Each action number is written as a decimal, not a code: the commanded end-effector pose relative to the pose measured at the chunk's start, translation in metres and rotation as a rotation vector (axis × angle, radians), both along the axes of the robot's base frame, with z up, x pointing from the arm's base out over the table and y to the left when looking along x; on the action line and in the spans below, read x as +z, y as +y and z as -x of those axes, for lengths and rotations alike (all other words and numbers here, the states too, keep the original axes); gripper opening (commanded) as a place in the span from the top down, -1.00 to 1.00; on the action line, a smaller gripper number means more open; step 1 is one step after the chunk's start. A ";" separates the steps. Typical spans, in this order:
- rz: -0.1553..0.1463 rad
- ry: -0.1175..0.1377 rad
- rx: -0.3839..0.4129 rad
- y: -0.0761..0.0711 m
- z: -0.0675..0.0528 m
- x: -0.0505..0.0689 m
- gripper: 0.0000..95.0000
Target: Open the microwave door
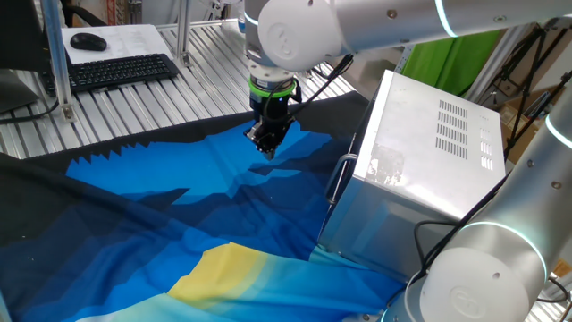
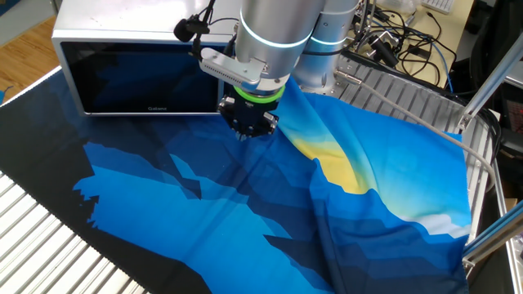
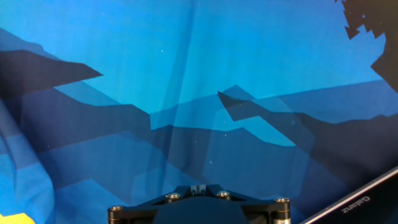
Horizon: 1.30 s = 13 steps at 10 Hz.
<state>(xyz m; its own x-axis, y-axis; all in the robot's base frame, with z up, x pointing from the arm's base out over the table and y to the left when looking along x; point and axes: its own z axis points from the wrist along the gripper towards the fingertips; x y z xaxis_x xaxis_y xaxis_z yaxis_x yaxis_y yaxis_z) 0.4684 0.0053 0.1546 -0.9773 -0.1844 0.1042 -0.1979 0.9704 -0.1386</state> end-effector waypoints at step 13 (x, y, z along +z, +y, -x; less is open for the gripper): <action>0.057 0.031 0.038 -0.038 0.007 -0.007 0.60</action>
<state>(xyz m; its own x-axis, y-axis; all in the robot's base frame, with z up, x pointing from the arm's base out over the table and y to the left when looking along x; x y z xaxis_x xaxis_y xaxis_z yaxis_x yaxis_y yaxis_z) 0.4630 -0.0342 0.1465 -0.9654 -0.2140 0.1490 -0.2399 0.9529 -0.1856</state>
